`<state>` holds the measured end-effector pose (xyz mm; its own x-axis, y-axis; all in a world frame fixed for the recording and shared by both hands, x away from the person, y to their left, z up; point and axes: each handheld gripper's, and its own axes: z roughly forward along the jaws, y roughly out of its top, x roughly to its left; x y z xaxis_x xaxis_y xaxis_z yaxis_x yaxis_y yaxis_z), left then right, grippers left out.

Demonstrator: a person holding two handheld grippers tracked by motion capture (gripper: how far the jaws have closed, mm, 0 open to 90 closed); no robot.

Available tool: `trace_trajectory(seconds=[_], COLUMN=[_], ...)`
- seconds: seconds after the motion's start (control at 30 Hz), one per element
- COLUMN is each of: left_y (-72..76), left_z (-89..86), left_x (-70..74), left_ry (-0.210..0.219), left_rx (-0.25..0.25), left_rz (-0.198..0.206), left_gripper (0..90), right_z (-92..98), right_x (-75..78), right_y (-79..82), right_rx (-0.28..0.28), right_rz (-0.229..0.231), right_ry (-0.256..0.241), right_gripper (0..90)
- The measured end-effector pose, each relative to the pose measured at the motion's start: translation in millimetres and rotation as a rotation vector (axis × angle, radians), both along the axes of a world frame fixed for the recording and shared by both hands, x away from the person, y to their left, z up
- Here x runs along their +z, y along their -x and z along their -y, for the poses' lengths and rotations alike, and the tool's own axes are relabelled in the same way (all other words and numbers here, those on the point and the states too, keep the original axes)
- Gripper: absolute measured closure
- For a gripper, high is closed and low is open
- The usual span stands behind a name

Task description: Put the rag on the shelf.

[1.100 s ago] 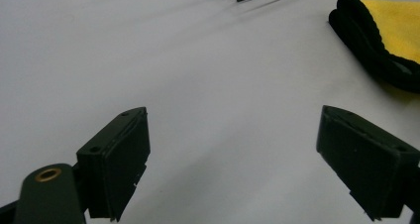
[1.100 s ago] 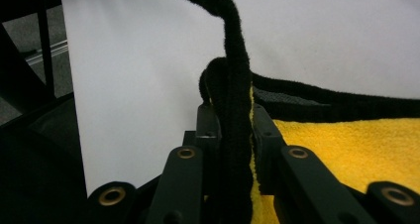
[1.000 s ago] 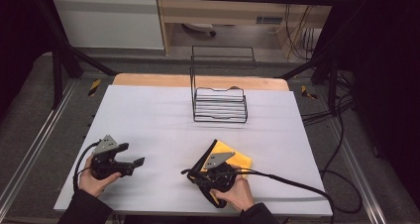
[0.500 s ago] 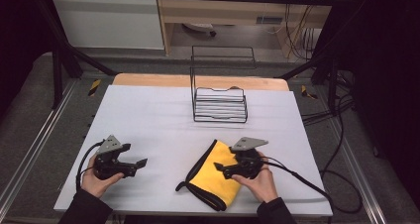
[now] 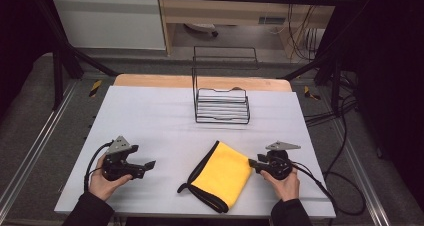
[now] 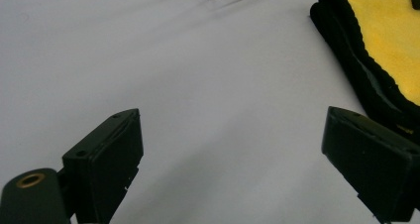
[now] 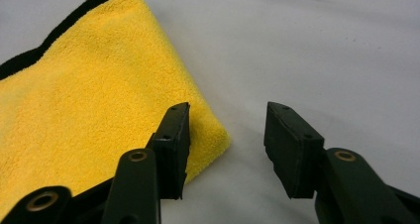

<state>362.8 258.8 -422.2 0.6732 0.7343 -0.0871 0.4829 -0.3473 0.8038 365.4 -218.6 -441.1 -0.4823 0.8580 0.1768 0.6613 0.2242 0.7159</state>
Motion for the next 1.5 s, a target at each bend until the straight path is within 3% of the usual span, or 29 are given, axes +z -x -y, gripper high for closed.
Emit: trace_trajectory(seconds=[0.17,0.27,0.4,0.5,0.53,0.57,0.6,0.63,0.67,0.8,0.83,1.0,1.1,1.13,1.17,1.23,1.3,1.37,1.43,1.47,1.5], left_y=[0.7,0.7,0.1,0.6,0.9,1.0,1.2,1.3,1.3,1.6,1.7,2.4,2.3,2.2,2.0,1.1,-0.9,-2.5,-3.7,-4.5,-5.3], left_z=[0.5,0.3,-0.1,-1.2,-1.5,-1.8,-2.1,-2.3,-2.8,-2.5,-2.3,-1.8,-1.0,-0.8,-0.6,0.6,2.7,6.1,10.0,12.8,14.7], left_x=[-1.3,-1.7,-1.8,-1.4,-1.3,-1.1,-1.0,-1.0,-1.1,-1.8,-1.7,-1.2,-1.3,-1.2,-1.0,-0.2,0.2,0.5,1.6,2.5,3.0], left_ry=[-0.005,-0.004,-0.004,-0.008,-0.005,-0.001,0.002,0.003,0.003,-0.001,-0.001,0.004,0.009,0.009,0.010,0.017,0.020,0.018,0.008,0.008,0.010], left_rx=[-0.003,-0.001,0.003,0.003,0.003,0.004,0.006,0.007,0.007,0.003,0.001,0.002,0.009,0.010,0.012,0.010,0.009,0.011,0.008,0.002,-0.001], left_rz=[-0.003,-0.002,-0.003,-0.001,0.000,0.001,0.000,-0.001,0.000,-0.004,-0.003,-0.003,-0.006,-0.006,-0.008,-0.013,-0.020,-0.023,-0.024,-0.026,-0.025], left_gripper=[9.6,10.3,10.9,10.9,10.9,10.9,11.0,11.0,11.1,11.1,11.1,11.1,11.0,10.8,10.8,9.7,9.7,9.2,8.8,8.8,8.8], right_z=[-6.5,-10.0,-9.3,-12.3,-16.6,-16.6,-21.7,-21.7,-27.5,-36.1,-40.9,-44.9,-41.3,-37.2,-37.2,-32.0,-30.5,-27.5,-26.5,-23.7,-23.7], right_x=[-8.0,-8.1,-5.0,-1.1,3.3,3.3,6.3,6.3,6.8,5.1,3.4,0.0,1.1,4.7,4.7,13.1,15.7,21.2,22.4,23.1,23.1], right_y=[-2.8,-4.0,-9.0,-16.8,-23.6,-23.6,-32.8,-32.8,-43.3,-56.5,-62.4,-67.1,-66.3,-64.9,-64.9,-61.3,-59.7,-54.1,-52.4,-47.8,-47.8], right_rx=[0.010,0.021,0.026,0.028,0.037,0.037,0.066,0.066,0.086,0.112,0.126,0.129,0.125,0.113,0.113,0.111,0.117,0.123,0.126,0.129,0.129], right_rz=[-0.056,-0.074,-0.093,-0.048,-0.007,-0.007,0.035,0.035,0.063,0.086,0.112,0.111,0.113,0.121,0.121,0.132,0.128,0.124,0.118,0.114,0.114], right_ry=[-0.013,-0.035,-0.051,-0.037,-0.023,-0.023,-0.001,-0.001,0.006,0.015,0.017,0.027,0.016,-0.024,-0.024,-0.038,-0.049,-0.059,-0.058,-0.093,-0.093], right_gripper=[65.7,77.9,83.7,84.6,84.6,84.6,84.5,84.5,84.4,84.3,84.3,83.4,78.4,69.8,69.8,57.5,53.6,38.9,35.9,29.0,29.0])
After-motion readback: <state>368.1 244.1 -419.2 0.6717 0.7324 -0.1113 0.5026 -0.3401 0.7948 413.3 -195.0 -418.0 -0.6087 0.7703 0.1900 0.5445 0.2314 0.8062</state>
